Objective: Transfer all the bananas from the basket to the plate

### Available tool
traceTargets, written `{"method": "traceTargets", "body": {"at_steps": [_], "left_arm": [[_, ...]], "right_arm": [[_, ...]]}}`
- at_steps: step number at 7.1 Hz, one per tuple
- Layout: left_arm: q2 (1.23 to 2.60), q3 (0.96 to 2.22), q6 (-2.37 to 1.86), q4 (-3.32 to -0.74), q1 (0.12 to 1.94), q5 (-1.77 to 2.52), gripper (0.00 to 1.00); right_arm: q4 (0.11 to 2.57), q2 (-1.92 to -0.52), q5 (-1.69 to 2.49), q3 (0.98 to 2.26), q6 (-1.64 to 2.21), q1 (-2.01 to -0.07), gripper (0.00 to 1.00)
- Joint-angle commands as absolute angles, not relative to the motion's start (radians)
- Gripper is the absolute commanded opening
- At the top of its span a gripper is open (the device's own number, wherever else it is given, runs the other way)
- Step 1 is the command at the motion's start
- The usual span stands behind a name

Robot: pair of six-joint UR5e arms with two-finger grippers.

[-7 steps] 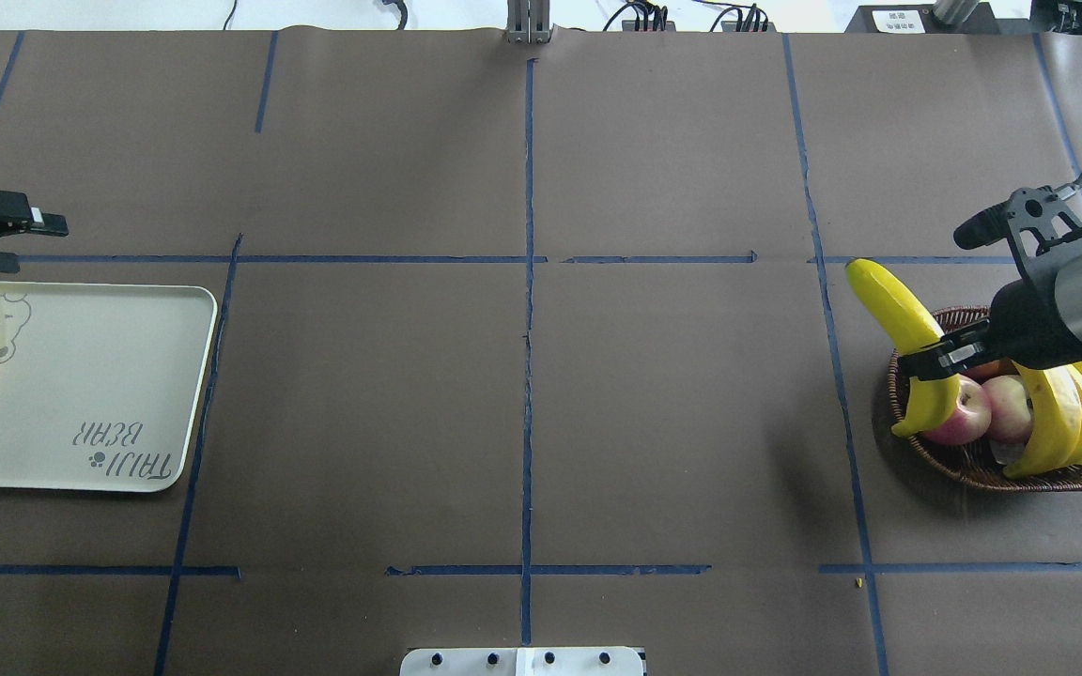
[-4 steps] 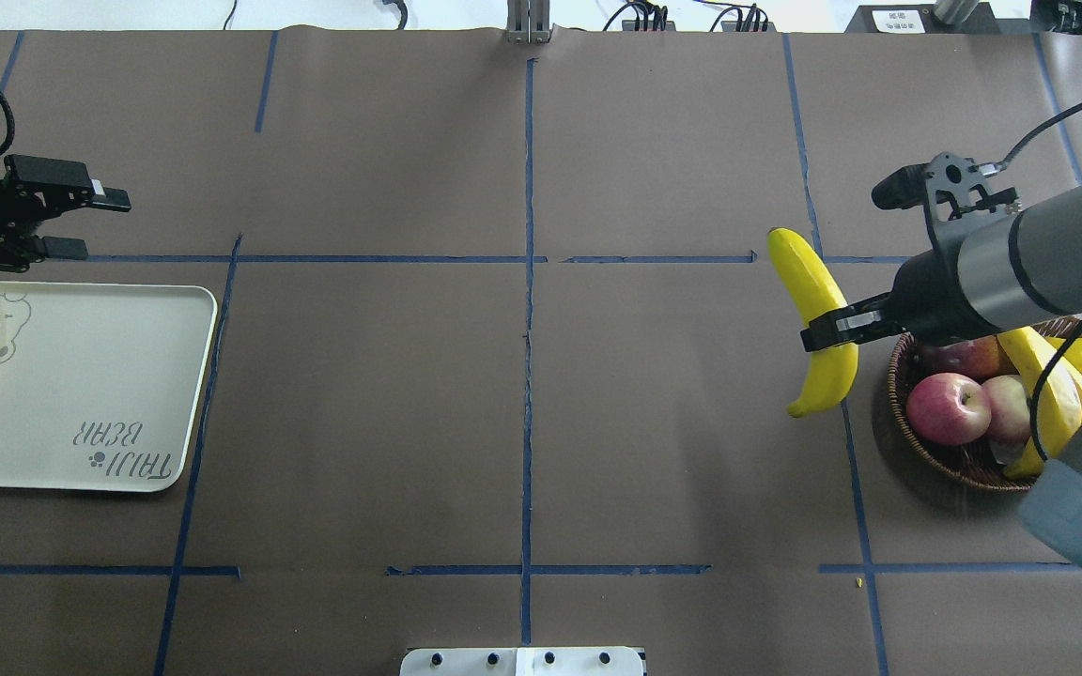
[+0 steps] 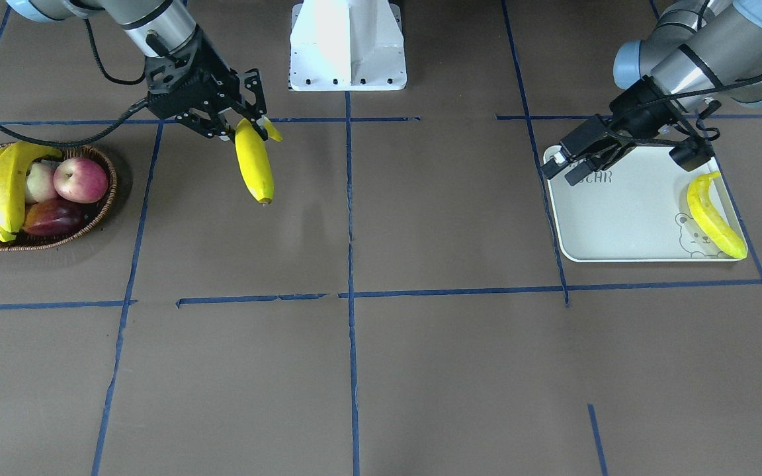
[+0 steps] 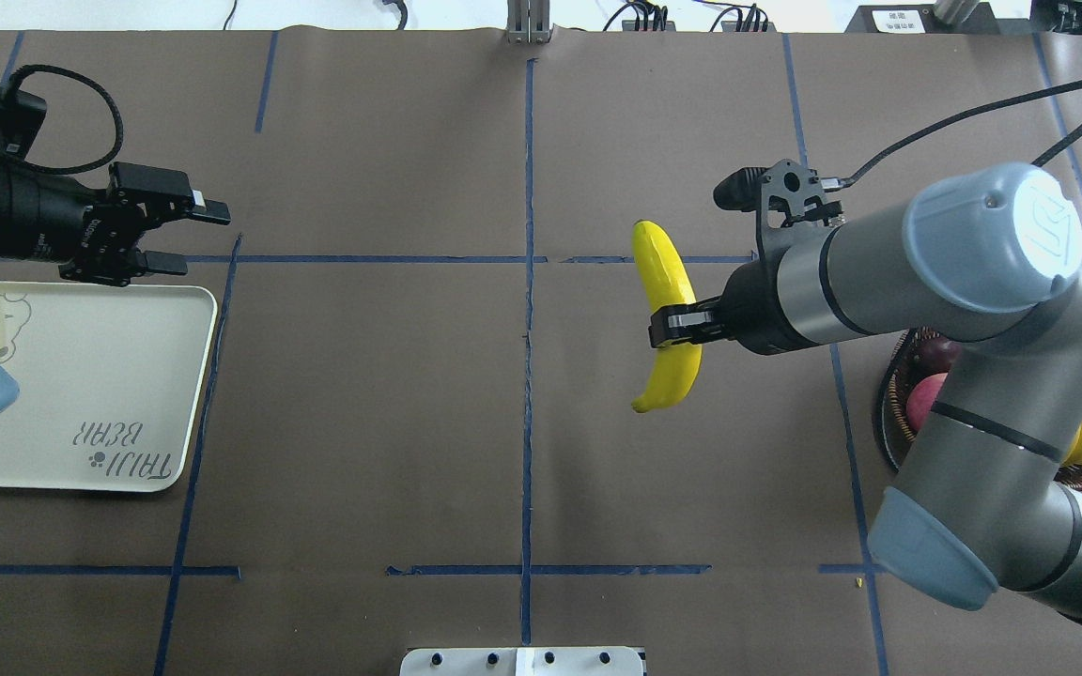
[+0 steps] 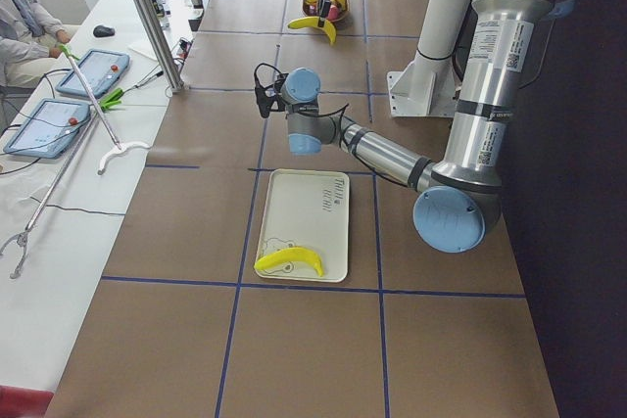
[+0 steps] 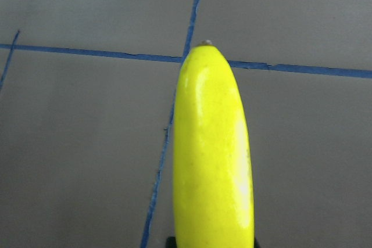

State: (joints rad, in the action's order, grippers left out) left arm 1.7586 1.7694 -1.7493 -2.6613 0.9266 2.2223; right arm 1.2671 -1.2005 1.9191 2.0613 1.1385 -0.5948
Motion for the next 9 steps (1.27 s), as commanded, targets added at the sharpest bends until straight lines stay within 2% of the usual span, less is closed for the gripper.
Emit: {"method": "traceTargets", "body": {"at_steps": [1,3,5,9], "left_arm": [[1.857,1.770,-1.846,-2.661,0.852,2.121,1.00],[1.922,1.793,-1.896,-2.655,0.735,1.963,1.00],[1.979,1.781,-1.902,-2.639,0.675,1.924,0.99],[1.996,1.749,-1.899,-2.625,0.602,1.893,0.98]], "right_arm": [[1.073,-1.123,1.811,1.947,1.267,-0.511,0.01],[1.068,-1.025,1.763,1.866,1.299,-0.471,0.01],[1.083,-0.956,1.730,1.839,1.312,-0.434,0.02],[1.081,-0.925,1.697,1.839,1.315,-0.408,0.04]]}}
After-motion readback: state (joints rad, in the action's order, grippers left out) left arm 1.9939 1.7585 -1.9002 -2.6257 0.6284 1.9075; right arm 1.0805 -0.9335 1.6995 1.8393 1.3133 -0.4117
